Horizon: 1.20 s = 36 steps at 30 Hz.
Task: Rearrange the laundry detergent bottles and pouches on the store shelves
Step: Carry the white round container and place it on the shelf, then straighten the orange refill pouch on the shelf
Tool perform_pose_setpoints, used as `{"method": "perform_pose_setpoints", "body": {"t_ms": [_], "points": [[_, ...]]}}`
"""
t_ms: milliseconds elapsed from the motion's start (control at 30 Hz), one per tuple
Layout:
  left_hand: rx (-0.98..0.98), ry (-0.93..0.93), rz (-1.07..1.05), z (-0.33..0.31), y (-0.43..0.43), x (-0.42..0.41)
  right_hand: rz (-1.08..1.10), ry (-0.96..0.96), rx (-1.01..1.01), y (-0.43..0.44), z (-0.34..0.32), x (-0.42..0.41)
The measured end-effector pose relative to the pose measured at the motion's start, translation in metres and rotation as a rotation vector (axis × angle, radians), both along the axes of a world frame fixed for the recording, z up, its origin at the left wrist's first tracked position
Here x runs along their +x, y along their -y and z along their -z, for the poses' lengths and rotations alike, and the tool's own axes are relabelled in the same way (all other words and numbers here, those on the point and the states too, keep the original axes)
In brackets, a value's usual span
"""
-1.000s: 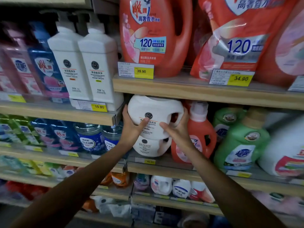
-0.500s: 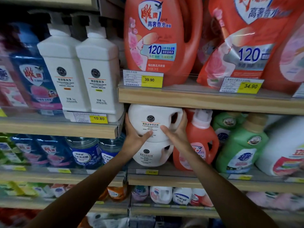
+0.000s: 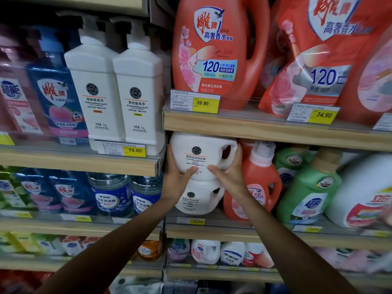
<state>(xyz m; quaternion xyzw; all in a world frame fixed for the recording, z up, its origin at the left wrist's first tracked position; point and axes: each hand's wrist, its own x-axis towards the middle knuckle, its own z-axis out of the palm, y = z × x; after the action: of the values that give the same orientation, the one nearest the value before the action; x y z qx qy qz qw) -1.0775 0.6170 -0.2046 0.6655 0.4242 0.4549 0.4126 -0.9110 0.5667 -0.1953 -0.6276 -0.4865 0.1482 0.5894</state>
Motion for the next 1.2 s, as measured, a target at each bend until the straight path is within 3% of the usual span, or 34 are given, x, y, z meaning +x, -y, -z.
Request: {"method": "perform_pose_setpoints", "body": {"t_ms": [400,600,733,900,967,1067,1200], "points": [[-0.011,-0.002,0.037,-0.002,-0.002,-0.004,0.047,-0.048,-0.003,-0.004,0.009,-0.006],[-0.055,0.023,-0.051,-0.006,0.01,-0.002,0.071,-0.037,-0.043,0.004,0.004,-0.01],[-0.072,-0.098,-0.071,-0.015,0.014,-0.004,0.139,0.027,-0.133,0.014,-0.005,-0.016],[-0.155,-0.294,-0.046,-0.013,0.018,-0.012,0.273,0.378,-0.323,0.035,-0.012,-0.013],[-0.131,-0.484,0.0,-0.007,0.023,-0.016,0.296,0.565,-0.376,0.044,-0.013,-0.011],[0.111,-0.811,0.031,-0.003,0.032,-0.023,0.276,0.757,-0.398,0.057,-0.016,-0.01],[0.409,-0.973,0.015,-0.017,0.048,-0.021,0.261,0.943,-0.445,0.073,-0.025,-0.009]]}}
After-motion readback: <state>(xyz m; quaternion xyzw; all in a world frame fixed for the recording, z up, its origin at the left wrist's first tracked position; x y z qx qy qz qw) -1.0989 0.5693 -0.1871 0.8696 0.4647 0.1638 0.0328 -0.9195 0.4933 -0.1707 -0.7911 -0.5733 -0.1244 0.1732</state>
